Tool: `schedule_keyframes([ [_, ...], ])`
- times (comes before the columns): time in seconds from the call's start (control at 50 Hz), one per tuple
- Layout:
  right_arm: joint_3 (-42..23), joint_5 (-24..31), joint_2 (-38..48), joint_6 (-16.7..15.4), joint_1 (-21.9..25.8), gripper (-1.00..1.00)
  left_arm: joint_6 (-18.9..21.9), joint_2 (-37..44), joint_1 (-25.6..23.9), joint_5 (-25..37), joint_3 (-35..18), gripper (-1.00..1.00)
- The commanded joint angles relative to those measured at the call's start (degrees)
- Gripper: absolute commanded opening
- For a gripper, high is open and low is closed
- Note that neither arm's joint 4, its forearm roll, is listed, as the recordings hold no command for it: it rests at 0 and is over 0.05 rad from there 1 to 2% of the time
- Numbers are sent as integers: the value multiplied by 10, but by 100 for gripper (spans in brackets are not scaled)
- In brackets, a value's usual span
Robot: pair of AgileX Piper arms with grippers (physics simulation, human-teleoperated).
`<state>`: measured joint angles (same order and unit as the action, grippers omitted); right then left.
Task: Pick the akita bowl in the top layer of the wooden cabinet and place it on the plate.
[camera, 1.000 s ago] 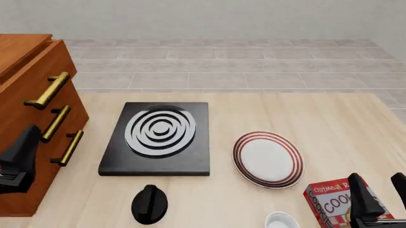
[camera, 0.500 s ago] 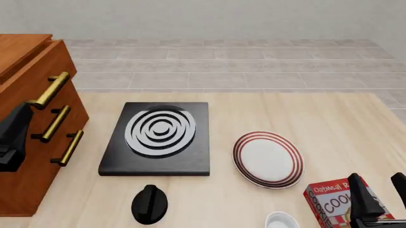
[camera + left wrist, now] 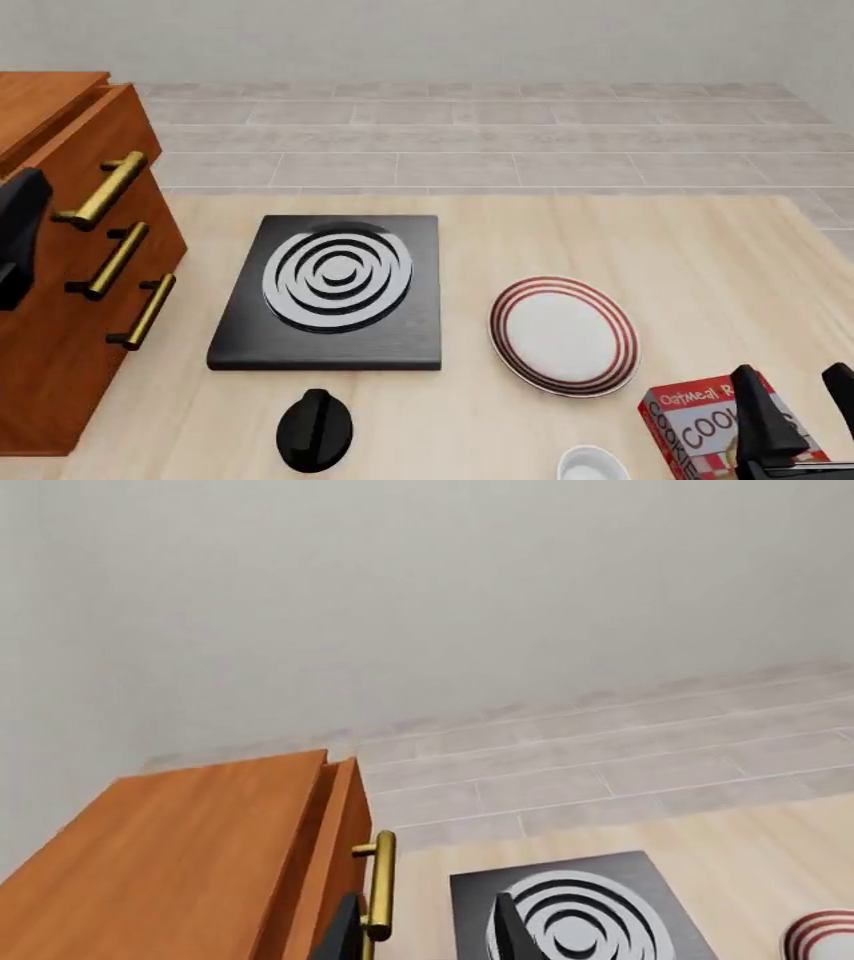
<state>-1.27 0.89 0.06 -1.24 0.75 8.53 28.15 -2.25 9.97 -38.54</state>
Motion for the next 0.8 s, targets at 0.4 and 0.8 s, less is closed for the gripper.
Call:
schedule_keyframes([
  [0.4,0,1,0,2,-1,100,-1,110,16,65,-126,100],
  [0.8,0,2,0,1,0,100,-35,157,6,155,-228,100],
])
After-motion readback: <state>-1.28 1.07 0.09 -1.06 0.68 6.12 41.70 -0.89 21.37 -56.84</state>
